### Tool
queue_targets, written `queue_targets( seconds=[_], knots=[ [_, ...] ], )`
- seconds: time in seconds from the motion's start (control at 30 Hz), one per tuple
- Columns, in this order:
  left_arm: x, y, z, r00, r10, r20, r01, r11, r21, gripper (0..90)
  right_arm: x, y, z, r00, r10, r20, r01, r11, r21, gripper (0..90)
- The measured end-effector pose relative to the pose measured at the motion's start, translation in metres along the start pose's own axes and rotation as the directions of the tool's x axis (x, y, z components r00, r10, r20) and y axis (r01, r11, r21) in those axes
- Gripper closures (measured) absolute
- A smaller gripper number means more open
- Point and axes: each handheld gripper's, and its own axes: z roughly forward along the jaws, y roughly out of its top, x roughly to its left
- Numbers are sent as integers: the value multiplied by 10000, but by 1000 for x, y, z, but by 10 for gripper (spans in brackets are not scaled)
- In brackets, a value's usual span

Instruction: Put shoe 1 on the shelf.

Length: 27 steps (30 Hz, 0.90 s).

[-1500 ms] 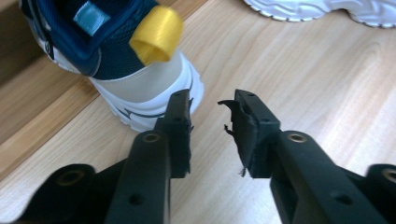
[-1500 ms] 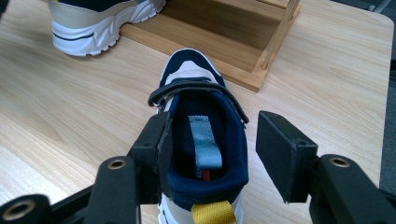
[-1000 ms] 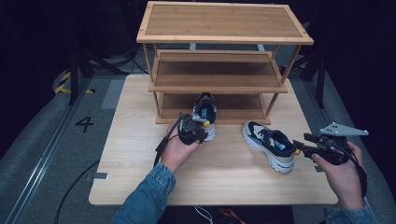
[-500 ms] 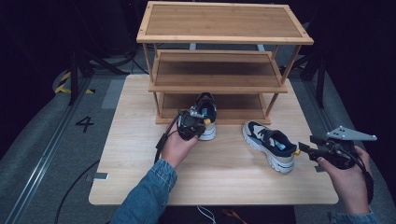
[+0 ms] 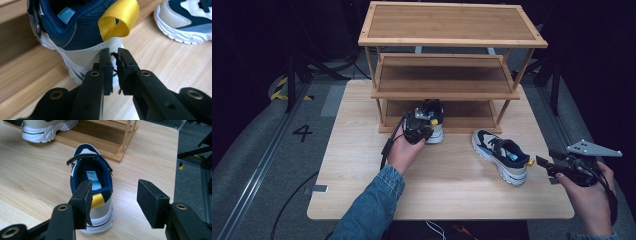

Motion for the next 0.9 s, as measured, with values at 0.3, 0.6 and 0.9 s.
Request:
queue_targets(
  seconds=[0.3,0.6,0.9],
  knots=[
    [11,3,16,9998,-200,-46,197,9982,-573,713,0,-7,-10,9998,196,64,-196,9997,-117,472],
    [20,4,30,9993,-129,-353,94,9951,-981,654,0,-11,-15,9995,226,200,-223,9996,-167,473],
    [27,5,44,9984,399,-389,-451,9883,-1459,586,2,-12,-22,9997,228,114,-224,9992,-331,472]
  ],
)
